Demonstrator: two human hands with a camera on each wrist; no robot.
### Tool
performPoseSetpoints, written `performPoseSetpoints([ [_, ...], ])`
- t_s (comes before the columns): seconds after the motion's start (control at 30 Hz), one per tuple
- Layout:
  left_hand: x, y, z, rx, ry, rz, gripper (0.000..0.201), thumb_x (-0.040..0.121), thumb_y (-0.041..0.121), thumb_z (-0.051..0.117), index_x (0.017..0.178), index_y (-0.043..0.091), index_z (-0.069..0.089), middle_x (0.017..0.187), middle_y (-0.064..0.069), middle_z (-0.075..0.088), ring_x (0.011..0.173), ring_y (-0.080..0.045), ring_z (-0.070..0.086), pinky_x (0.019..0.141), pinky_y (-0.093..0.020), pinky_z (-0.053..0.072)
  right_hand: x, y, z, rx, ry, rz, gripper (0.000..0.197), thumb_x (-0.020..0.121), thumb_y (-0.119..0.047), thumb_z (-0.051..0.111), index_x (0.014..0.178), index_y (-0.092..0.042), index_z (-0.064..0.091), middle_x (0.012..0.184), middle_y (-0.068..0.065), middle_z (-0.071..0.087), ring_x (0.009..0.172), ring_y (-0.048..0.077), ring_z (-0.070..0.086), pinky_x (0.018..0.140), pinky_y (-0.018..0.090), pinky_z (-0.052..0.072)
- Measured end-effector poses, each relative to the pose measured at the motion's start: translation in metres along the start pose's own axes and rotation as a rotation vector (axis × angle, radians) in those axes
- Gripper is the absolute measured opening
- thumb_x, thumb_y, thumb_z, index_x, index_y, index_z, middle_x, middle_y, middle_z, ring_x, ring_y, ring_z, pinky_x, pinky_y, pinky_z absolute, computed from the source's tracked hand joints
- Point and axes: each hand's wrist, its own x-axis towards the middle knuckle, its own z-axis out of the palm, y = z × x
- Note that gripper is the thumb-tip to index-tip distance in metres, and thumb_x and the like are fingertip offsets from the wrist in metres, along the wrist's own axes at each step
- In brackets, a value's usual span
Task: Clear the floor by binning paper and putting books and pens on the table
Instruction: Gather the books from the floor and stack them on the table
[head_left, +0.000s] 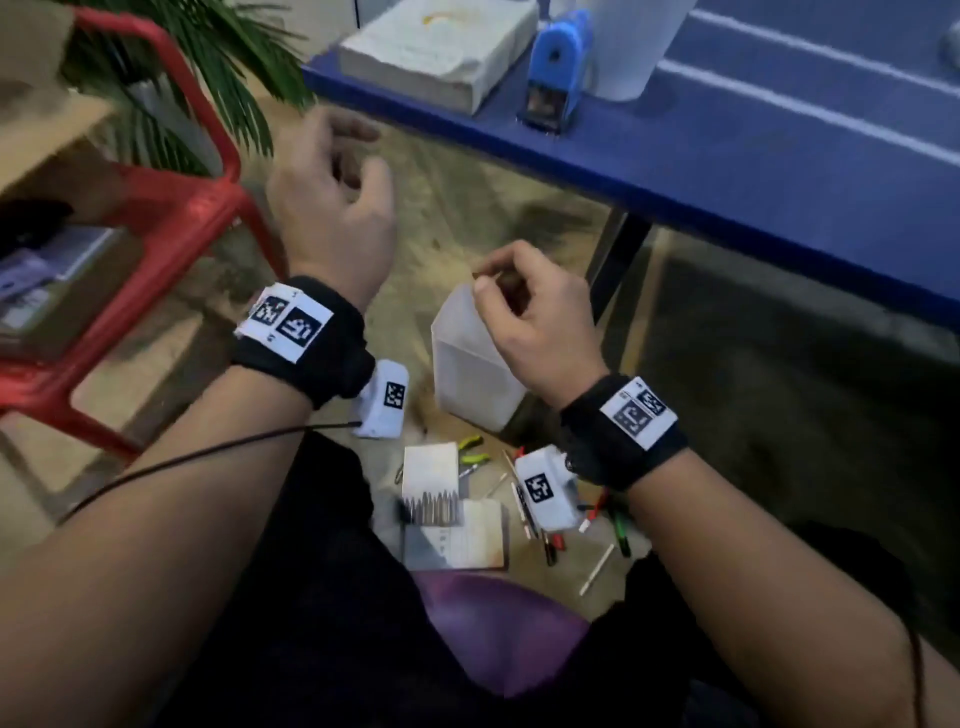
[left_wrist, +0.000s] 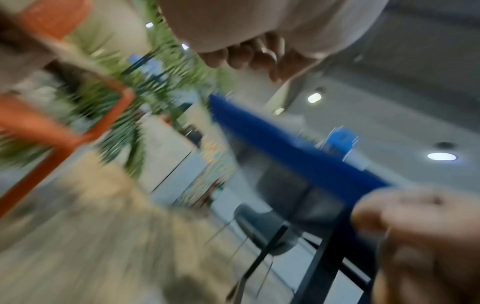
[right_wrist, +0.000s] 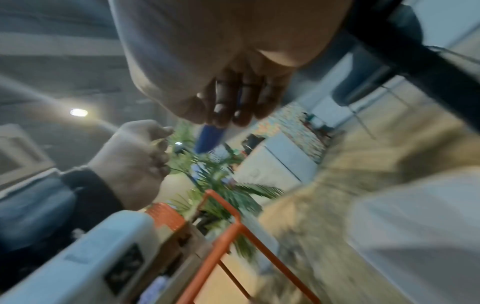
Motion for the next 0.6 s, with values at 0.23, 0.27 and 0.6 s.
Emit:
performPoseSetpoints([
  [0.23, -0.125, -0.112, 0.074, 0.226, -0.27, -0.823, 0.008, 0.077, 0.019, 0.053, 0.081, 0.025, 0.051, 0.072, 0.011, 0.056, 0.078, -0.021, 0.059, 0.066, -0.023, 0.042, -0.099, 0.177, 0.059, -0.026, -0.45, 0.637, 0.01, 0.097, -0.023, 0.07, 0.093, -0.016, 0.075, 0.073, -0.008, 0.068, 0.065, 0.004, 0.059, 0.068, 0.023, 0.047],
  [0.27, -0.143, -0.127, 0.082, 0.275, -0.393, -0.918, 0.007, 0.08, 0.018, 0.054, 0.084, 0.024, 0.052, 0.078, 0.008, 0.058, 0.079, -0.023, 0.057, 0.067, -0.022, 0.039, -0.113, 0.199, 0.068, -0.02, -0.482, 0.729, 0.011, 0.097, -0.024, 0.069, 0.093, -0.017, 0.075, 0.074, -0.007, 0.07, 0.065, 0.006, 0.061, 0.067, 0.023, 0.048],
  [0.6, -0.321, -0.261, 0.077, 0.641, -1.314, -1.258, 0.04, 0.096, 0.016, 0.055, 0.132, -0.001, 0.057, 0.132, -0.015, 0.059, 0.119, -0.028, 0.058, 0.074, -0.026, 0.044, -0.237, 0.34, 0.135, 0.121, -0.652, 1.368, 0.025, 0.098, -0.008, 0.053, 0.076, -0.017, 0.059, 0.067, 0.005, 0.057, 0.043, 0.01, 0.048, 0.036, 0.016, 0.034],
])
